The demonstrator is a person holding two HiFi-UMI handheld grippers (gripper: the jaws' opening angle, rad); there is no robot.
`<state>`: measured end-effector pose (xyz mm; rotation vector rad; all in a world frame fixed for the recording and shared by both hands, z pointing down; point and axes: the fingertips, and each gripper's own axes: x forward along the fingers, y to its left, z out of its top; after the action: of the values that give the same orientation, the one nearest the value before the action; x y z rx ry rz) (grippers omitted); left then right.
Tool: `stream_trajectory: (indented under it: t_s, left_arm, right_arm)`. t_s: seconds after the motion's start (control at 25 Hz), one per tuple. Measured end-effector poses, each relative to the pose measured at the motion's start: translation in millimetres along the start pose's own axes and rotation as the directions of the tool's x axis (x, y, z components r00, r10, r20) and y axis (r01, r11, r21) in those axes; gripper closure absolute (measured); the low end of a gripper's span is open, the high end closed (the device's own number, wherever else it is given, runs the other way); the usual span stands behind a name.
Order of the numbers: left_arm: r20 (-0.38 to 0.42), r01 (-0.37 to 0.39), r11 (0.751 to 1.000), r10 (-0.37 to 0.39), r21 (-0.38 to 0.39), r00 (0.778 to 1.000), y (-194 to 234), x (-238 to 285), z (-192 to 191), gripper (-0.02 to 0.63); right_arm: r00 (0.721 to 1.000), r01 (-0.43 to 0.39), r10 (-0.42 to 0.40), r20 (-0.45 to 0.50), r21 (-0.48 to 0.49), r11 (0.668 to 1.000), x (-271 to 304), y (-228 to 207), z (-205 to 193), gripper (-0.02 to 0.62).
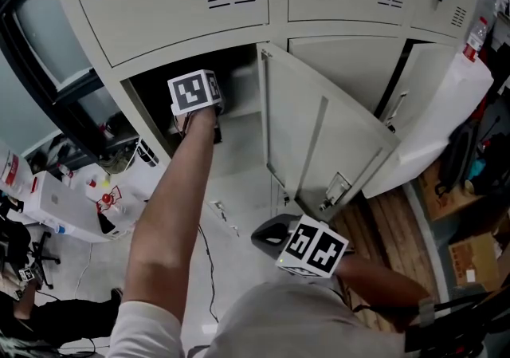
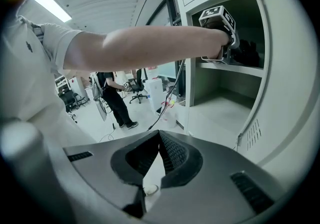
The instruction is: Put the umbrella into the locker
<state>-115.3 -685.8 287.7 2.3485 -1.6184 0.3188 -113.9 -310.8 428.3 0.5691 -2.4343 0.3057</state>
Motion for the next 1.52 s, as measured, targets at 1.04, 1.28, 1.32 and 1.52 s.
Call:
stream_trajectory:
  t_s: [1.04, 1.28, 1.32, 1.52]
  left_arm:
    - [0.044, -0.042, 0.985, 0.035, 0.166, 0.998, -21.7, -48.4, -4.2, 0.327]
    - [0.059, -0.082, 0.985, 0.074, 0.153, 0.996, -27.6, -73.3, -9.3, 0.327]
    - [0.061, -0.09, 0.984, 0.081, 0.152, 0.995, -28.5, -78.2, -10.7, 0.327]
    - [0.094, -0.103, 0.987, 0.091, 0.12, 0.991, -39.7, -108.3, -13.5, 0.327]
  right_arm:
    - [0.997, -0.055, 0.057, 0.043, -0.048, 0.997, -28.4, 19.1, -12.5, 0.58]
    - [0.994, -0.096, 0.1, 0.042, -0.083, 0.992, -48.7, 33.4, -25.2, 0.58]
    - [0.993, -0.102, 0.107, 0.046, -0.091, 0.991, -52.2, 34.9, -27.9, 0.58]
    - [0.988, -0.142, 0.148, 0.043, -0.115, 0.983, -75.6, 40.8, -42.8, 0.58]
